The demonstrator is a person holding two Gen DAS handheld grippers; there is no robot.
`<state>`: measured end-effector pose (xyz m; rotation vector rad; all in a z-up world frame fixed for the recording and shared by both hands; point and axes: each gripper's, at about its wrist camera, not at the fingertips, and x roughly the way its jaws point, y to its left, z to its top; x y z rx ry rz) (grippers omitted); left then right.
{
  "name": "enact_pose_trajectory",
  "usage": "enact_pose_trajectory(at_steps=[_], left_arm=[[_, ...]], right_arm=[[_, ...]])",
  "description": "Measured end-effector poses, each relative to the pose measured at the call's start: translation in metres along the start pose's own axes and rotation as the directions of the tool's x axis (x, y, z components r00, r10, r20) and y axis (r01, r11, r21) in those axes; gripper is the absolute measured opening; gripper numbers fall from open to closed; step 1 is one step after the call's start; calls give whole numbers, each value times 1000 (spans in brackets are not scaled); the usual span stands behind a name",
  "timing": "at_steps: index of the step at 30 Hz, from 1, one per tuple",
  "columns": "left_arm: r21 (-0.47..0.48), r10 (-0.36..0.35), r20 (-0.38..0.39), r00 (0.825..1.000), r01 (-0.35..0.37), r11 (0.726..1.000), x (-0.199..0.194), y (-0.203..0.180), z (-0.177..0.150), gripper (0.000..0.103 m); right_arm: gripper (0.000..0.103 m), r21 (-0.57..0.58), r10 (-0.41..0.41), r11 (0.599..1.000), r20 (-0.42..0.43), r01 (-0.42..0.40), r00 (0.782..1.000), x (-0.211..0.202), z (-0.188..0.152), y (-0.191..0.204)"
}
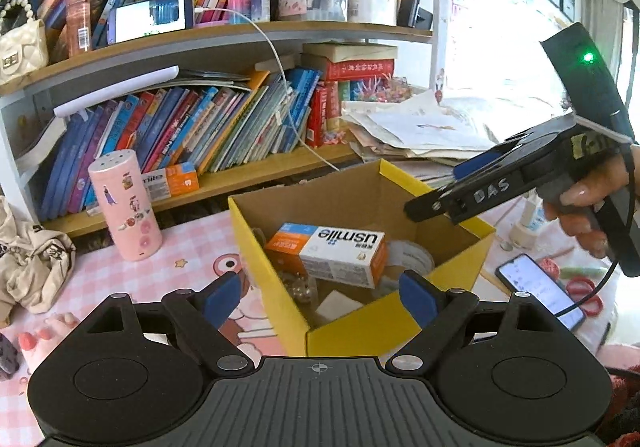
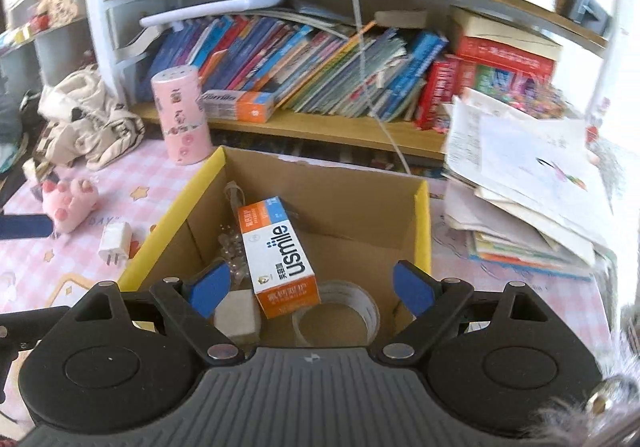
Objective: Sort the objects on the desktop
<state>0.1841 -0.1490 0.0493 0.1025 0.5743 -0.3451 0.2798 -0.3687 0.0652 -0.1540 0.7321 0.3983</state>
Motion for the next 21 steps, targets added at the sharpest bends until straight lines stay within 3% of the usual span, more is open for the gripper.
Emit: enact_pose_trajectory(at_steps=[11,21], left_arm=[[11,-52,-23,998,52,999,-33,34,-27,89],[25,-89,-42,995,90,996,-47,53,-49,89]], right_arm=[[90,136,-146,980,2,144,989,-42,-33,22],[92,214,-223,948,-73,234,972,-56,-78,50]])
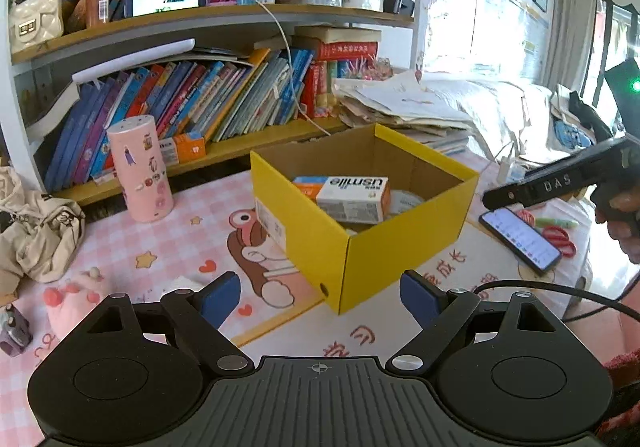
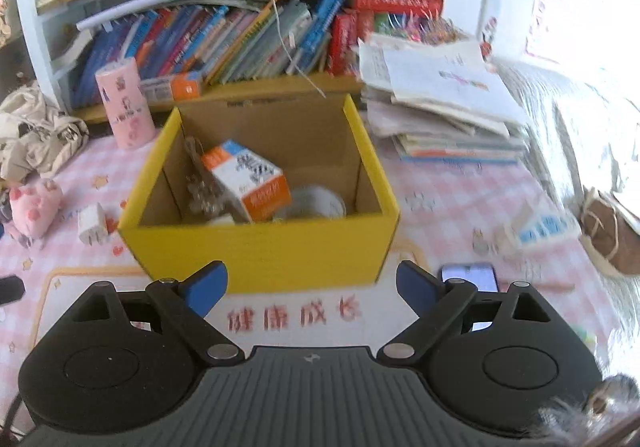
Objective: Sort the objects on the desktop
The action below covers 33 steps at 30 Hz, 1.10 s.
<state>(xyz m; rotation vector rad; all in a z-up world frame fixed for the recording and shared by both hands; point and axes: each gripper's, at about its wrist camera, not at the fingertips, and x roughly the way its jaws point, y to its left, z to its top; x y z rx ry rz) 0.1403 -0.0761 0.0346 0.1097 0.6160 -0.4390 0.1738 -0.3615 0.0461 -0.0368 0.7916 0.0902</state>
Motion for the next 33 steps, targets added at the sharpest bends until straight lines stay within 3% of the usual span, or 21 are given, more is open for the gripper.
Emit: enact_pose_trajectory(at_steps=[7,16,33], left_arm=[[-1,21,-3,1000,-21,1000,-11,12,-12,94],[-14,50,-34,998,-50,999,-24,29,-32,95],[-85,193,-125,973,-204,975,-42,64,-71,96]], right_arm=[[93,11,-6,1000,-48,7,999,0,-30,28],[96,0,45,999,-91,-46,995,10,-49,74],[98,-139,170,972,-155,-191,973,28,-57,165]])
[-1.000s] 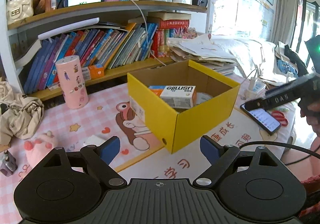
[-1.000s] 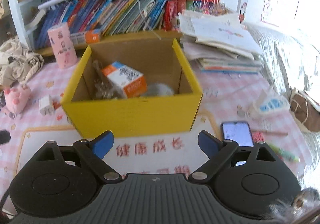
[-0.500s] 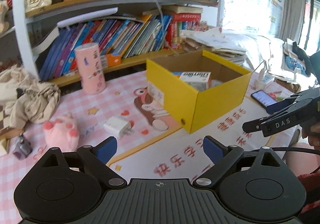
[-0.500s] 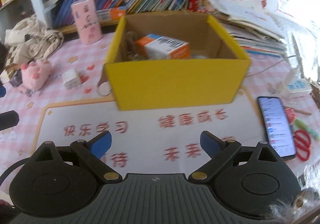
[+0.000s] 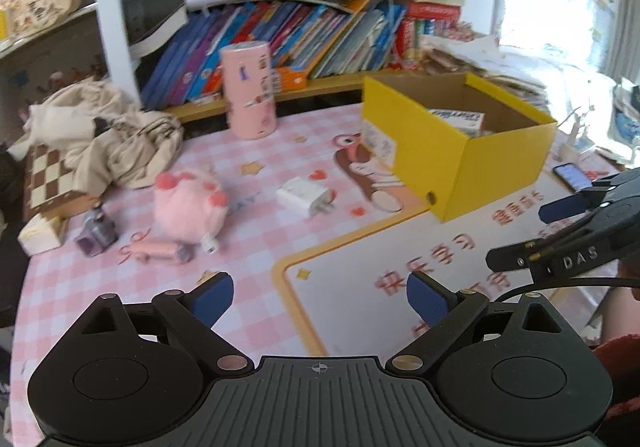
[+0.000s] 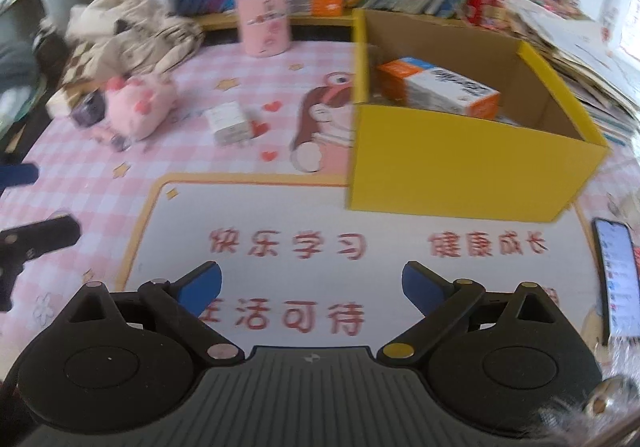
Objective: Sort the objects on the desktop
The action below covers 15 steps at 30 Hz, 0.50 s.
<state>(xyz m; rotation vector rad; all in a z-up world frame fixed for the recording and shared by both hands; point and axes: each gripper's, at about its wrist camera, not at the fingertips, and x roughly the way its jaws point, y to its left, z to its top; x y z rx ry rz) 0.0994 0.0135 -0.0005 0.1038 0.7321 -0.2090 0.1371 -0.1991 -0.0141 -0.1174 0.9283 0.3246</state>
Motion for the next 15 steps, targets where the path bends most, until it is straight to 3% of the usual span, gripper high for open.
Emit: enact_pose_trajectory(at_steps=[6,15], left_arm=[[6,21,8,1000,-21,1000,-3,6,-4,100],[-8,55,-5,998,-55,998,1,18,-7,100]], right_arm=[[98,-119,28,993,13,-26,1000,4,10,30],[99,-151,56,987,21,-52,998,11,21,48]])
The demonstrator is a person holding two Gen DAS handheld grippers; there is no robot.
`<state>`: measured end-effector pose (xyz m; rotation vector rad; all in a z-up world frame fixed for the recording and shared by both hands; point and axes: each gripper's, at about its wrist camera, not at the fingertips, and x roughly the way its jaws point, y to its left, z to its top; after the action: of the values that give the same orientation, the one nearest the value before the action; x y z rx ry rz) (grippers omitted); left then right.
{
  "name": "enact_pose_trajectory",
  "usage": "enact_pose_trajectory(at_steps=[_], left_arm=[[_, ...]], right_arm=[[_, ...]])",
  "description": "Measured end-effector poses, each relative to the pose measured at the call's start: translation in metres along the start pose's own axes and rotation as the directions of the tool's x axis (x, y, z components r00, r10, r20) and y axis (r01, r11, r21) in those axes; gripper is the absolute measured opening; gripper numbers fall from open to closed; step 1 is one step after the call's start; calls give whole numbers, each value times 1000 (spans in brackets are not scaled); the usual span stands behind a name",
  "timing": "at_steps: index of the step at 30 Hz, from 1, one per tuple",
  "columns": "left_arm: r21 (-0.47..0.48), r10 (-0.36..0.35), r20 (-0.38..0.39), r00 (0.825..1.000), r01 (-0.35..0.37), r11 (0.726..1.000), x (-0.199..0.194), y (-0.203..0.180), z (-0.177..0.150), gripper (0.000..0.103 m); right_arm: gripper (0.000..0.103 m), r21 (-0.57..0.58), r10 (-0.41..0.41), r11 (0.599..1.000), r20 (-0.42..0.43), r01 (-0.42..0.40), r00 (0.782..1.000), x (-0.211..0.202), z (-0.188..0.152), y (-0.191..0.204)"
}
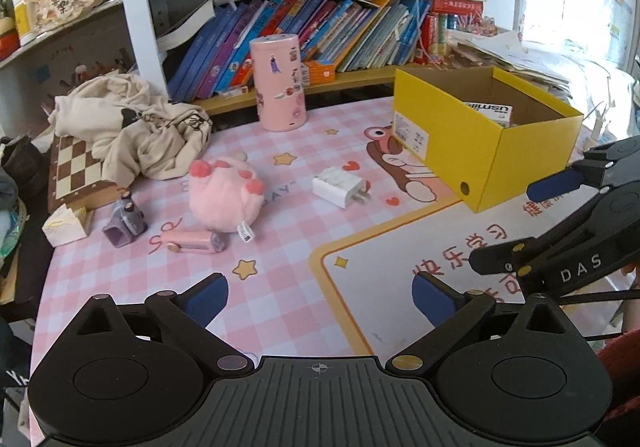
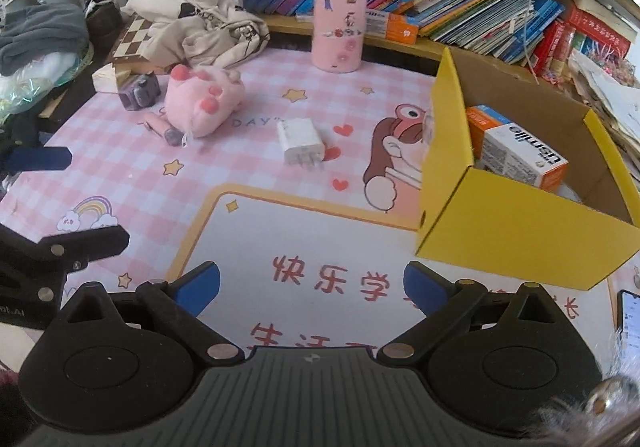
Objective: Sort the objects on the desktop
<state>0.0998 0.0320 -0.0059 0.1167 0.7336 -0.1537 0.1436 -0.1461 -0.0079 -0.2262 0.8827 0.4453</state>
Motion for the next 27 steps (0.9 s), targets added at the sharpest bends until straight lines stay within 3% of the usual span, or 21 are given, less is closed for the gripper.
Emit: enact_pose_trajectory(at_steps=[27], left_arm=[[-74,14,19,1000,-13,997,13,29,3,100]], right_arm=[[100,-95,-14,995,-1,14,1000,23,20,21]])
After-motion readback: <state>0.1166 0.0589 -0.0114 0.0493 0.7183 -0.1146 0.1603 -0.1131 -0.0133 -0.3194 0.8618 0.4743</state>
